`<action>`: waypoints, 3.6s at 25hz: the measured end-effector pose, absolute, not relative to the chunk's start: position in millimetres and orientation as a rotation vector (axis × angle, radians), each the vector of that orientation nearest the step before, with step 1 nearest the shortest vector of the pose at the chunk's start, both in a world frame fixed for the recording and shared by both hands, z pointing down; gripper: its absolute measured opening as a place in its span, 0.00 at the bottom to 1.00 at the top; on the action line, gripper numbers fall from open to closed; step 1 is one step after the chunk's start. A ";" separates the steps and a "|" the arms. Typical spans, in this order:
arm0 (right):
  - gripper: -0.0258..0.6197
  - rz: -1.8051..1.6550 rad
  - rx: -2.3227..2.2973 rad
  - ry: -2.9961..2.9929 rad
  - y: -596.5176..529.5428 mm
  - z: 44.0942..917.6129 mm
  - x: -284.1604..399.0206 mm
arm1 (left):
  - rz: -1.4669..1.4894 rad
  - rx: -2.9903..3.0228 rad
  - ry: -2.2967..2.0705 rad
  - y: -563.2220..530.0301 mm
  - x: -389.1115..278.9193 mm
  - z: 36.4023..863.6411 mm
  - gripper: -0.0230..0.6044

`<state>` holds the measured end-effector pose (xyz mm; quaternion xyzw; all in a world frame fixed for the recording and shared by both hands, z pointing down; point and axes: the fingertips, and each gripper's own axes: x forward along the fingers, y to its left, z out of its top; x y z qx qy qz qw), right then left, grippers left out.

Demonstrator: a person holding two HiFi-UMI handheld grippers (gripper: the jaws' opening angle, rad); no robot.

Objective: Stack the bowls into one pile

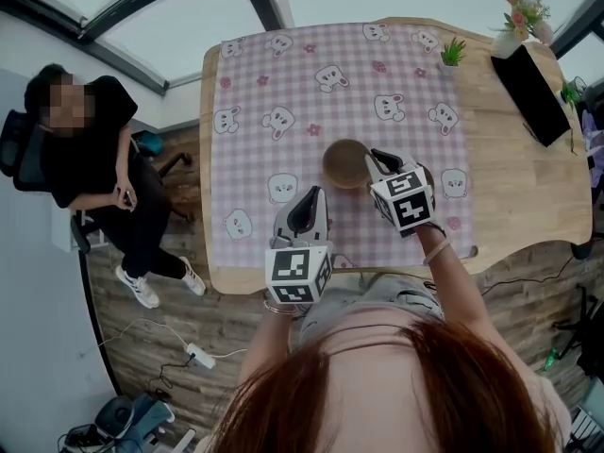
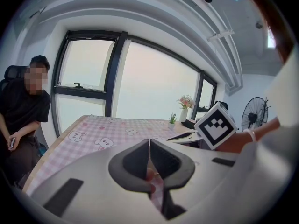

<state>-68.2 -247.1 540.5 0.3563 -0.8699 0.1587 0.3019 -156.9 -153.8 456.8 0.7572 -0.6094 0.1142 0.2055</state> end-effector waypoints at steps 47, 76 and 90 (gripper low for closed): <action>0.14 0.445 0.983 -2.233 -205.0 550.2 61.8 | 0.316 2.117 -1.735 -135.4 -71.3 453.8 0.06; 0.17 0.574 0.742 -2.253 -227.5 616.5 75.1 | 0.312 1.869 -1.948 -123.5 -41.1 471.2 0.06; 0.07 0.640 0.769 -2.270 -221.9 612.4 69.8 | 0.330 1.893 -1.925 -122.3 -52.5 472.5 0.06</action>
